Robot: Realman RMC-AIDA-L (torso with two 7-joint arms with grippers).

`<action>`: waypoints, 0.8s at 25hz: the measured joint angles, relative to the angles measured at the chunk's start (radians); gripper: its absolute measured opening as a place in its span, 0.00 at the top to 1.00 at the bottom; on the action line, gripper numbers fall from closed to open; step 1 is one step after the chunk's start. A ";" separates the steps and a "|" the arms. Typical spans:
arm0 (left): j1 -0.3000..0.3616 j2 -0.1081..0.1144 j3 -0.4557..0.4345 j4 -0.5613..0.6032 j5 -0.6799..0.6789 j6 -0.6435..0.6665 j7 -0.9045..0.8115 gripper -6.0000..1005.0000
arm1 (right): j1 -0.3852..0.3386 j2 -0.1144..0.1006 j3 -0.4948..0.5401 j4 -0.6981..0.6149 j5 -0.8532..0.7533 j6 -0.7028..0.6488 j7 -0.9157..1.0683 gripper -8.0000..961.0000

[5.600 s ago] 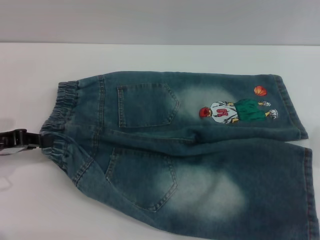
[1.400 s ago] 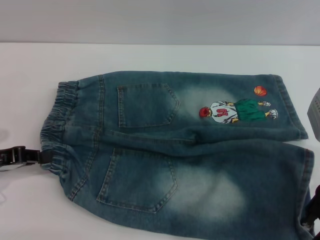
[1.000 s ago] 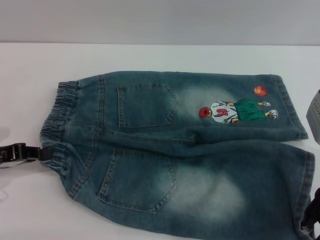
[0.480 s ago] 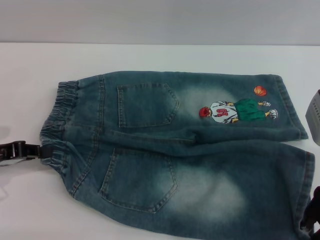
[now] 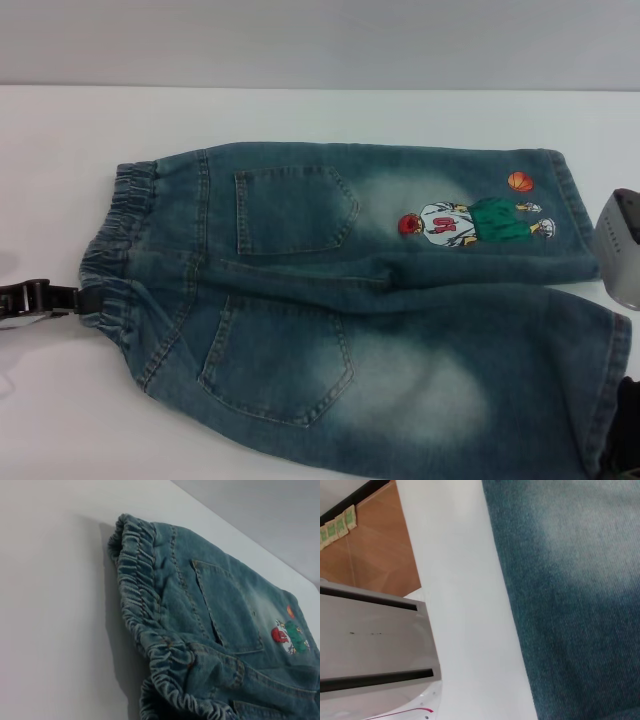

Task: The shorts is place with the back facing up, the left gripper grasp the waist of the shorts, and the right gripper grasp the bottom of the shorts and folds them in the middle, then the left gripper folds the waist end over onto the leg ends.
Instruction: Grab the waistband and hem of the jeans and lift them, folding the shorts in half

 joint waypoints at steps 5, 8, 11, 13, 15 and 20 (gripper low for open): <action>-0.001 0.000 0.000 0.000 0.000 -0.002 0.000 0.95 | 0.005 0.002 0.000 0.007 -0.001 0.008 0.000 0.94; -0.001 -0.001 -0.001 0.001 -0.001 -0.003 0.000 0.95 | 0.006 0.004 0.000 0.008 0.001 0.014 0.001 0.98; -0.001 -0.002 -0.002 0.002 -0.002 -0.004 0.000 0.94 | 0.006 0.005 0.010 0.003 0.008 0.017 0.001 0.99; -0.001 -0.005 -0.003 0.005 -0.002 -0.009 0.000 0.94 | 0.004 0.006 0.021 -0.003 0.035 0.025 -0.002 0.99; -0.001 -0.008 -0.002 0.007 -0.002 -0.024 0.000 0.94 | 0.001 0.007 0.026 -0.003 0.096 0.039 -0.009 0.99; -0.002 -0.015 -0.001 0.006 -0.003 -0.051 0.001 0.94 | -0.015 0.017 0.016 -0.004 0.238 0.079 -0.043 0.99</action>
